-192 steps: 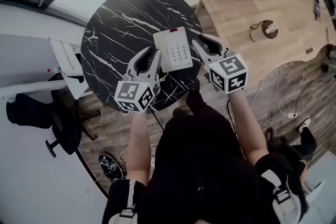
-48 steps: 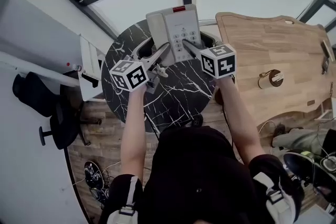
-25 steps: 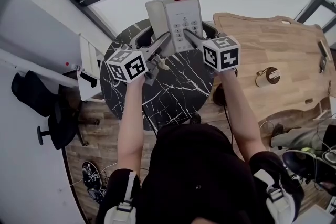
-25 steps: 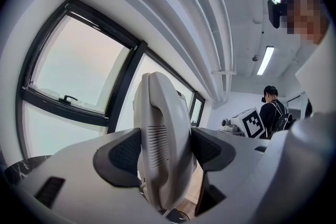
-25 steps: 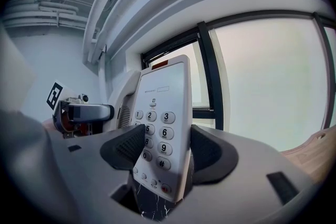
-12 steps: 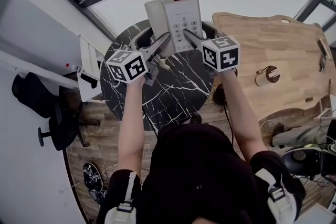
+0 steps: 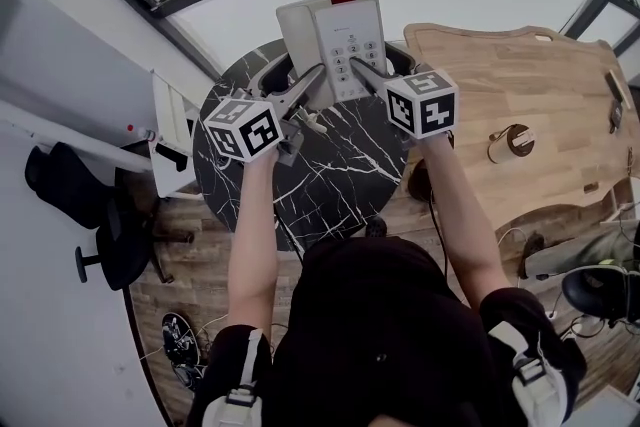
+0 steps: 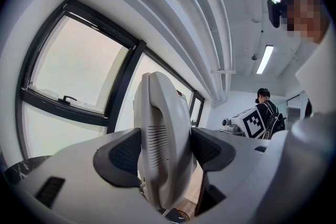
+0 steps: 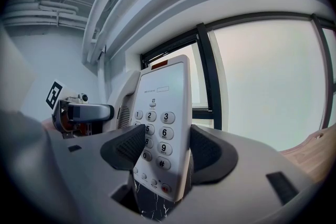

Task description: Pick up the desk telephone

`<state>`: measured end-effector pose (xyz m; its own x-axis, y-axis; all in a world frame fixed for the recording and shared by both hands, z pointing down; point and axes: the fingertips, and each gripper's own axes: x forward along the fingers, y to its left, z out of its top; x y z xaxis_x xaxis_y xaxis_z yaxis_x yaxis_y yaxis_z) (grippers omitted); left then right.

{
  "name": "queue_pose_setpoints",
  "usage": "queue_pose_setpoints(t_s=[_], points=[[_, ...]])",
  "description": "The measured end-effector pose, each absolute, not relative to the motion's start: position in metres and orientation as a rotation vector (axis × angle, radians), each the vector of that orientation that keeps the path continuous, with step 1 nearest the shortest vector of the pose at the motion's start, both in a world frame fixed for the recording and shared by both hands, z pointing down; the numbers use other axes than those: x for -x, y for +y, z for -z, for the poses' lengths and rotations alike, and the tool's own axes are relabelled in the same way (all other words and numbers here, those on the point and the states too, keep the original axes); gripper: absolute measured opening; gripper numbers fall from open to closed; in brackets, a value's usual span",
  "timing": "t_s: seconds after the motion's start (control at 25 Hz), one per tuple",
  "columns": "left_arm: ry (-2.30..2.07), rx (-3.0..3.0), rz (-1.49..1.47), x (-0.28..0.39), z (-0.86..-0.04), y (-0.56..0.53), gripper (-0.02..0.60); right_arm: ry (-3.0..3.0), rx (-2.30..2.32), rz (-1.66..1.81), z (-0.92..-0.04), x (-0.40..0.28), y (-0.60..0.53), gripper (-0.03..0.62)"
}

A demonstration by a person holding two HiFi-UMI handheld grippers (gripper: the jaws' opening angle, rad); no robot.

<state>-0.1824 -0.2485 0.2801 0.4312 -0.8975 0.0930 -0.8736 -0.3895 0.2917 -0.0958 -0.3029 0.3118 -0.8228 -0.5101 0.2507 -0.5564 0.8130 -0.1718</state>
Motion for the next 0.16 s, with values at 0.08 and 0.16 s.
queue_pose_setpoints(t_s=[0.08, 0.16], points=[[-1.528, -2.389, 0.115, 0.182, -0.2814, -0.2484, 0.314, -2.802, -0.835, -0.352, -0.3128, 0.0952, -0.303, 0.288], [-1.528, -2.386, 0.116, 0.1822, -0.282, -0.2487, 0.314, -2.8, -0.835, -0.35, -0.313, 0.0952, -0.3035, 0.288]])
